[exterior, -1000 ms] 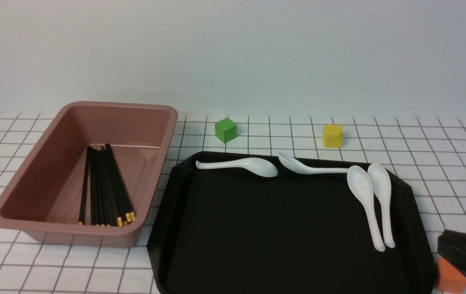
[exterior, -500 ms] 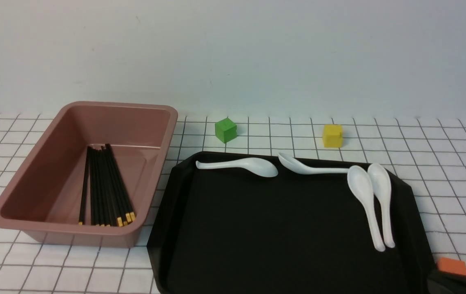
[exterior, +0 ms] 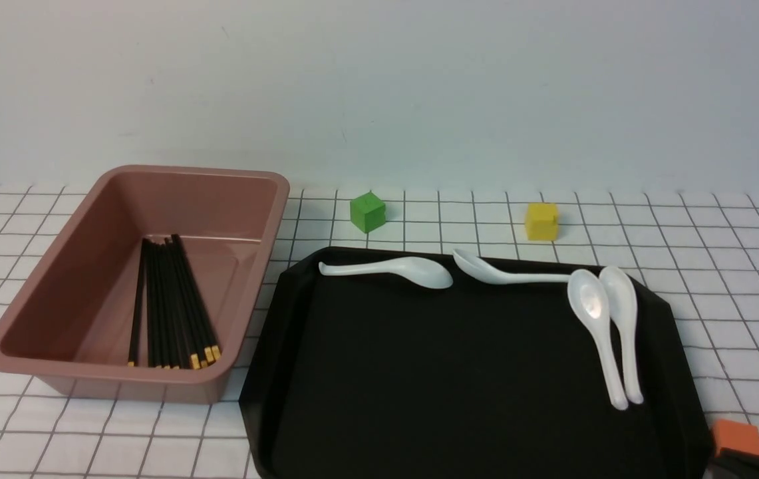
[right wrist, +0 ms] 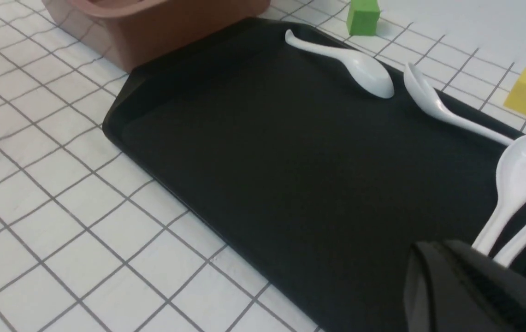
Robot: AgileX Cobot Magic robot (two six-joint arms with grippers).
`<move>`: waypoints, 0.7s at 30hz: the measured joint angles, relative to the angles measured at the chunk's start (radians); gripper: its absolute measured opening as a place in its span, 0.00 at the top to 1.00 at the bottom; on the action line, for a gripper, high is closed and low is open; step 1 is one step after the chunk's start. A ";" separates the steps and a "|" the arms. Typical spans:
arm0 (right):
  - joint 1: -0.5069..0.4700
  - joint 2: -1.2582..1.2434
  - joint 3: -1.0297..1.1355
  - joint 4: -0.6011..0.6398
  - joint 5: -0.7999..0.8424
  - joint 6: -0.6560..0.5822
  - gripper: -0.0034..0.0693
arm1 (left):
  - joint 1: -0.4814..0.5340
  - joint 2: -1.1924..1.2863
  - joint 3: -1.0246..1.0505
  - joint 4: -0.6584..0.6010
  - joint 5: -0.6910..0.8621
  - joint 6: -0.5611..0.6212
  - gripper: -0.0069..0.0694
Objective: On white black tablecloth take chopsticks from black tray and put them in box.
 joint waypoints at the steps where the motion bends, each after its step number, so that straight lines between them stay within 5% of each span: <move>1: -0.047 -0.024 0.034 0.014 -0.013 0.000 0.90 | 0.000 0.000 0.000 0.000 0.000 0.000 0.60; 13: -0.473 -0.314 0.244 0.109 -0.007 0.000 0.88 | 0.000 0.000 0.000 0.000 0.000 0.000 0.60; 21: -0.586 -0.423 0.259 0.122 0.057 0.000 0.86 | 0.000 0.000 0.000 0.000 0.000 0.000 0.60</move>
